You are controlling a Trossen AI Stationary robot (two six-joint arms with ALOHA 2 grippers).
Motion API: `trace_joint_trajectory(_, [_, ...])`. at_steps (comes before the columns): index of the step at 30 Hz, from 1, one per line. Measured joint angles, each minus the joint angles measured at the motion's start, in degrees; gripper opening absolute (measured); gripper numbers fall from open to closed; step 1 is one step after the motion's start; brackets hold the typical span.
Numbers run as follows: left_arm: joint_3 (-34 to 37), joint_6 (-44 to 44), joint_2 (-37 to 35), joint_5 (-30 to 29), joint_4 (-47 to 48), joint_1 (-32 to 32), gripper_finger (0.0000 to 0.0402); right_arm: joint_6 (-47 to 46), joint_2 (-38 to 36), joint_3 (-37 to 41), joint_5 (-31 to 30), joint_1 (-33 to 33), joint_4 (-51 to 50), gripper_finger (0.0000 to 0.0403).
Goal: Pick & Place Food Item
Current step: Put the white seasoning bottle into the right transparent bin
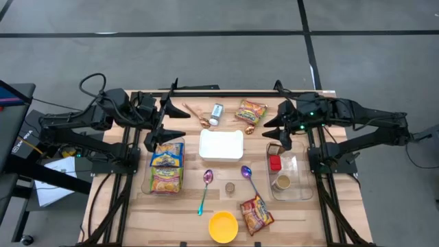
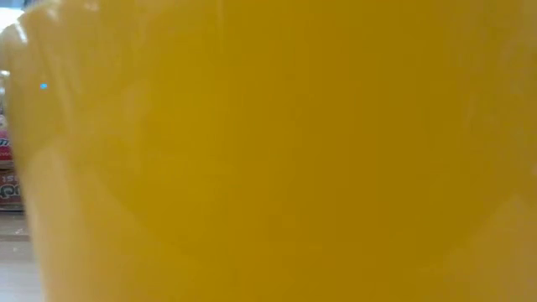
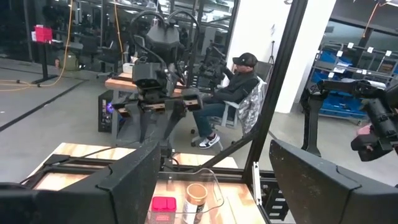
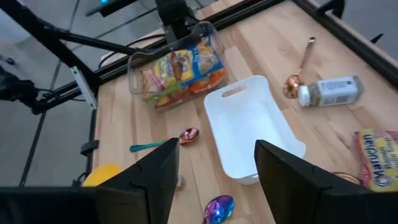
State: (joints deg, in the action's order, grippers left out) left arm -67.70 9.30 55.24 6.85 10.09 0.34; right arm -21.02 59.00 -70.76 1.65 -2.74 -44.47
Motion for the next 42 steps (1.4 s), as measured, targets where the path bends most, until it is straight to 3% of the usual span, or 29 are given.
trace_joint_trajectory(5, [0.0, -0.02, 0.0, -6.09, 0.0, -0.02, 0.0296, 0.0, 0.2, 0.0, 0.94, 0.04, 0.12, 0.0203])
trace_joint_trajectory(11, [0.0, -0.02, 1.72, -29.62, -1.06, 0.3, 0.0296, 0.0, -0.39, 0.0, 1.12, 0.0, 0.43, 0.0203])
trace_joint_trajectory(14, [-0.04, -0.02, 4.33, -35.98, -4.01, 2.08, 0.0296, 0.0, -0.69, 0.0, 1.13, 0.0, 0.6, 0.0203])
trace_joint_trajectory(23, [0.0, 0.0, 15.3, -40.07, -14.63, 7.81, 0.0296, -1.27, -0.95, 0.0, 1.14, 0.0, 1.77, 0.0202])
trace_joint_trajectory(35, [-0.09, 1.08, 24.74, -39.74, -28.54, 15.32, 0.0296, -2.58, -0.96, 0.0, 1.14, 0.0, 2.17, 0.0202])
trace_joint_trajectory(42, [-7.36, 4.18, 36.64, -39.72, -24.95, 18.31, 0.0296, -2.61, -0.96, 0.0, 1.14, 0.0, 5.51, 0.0202])
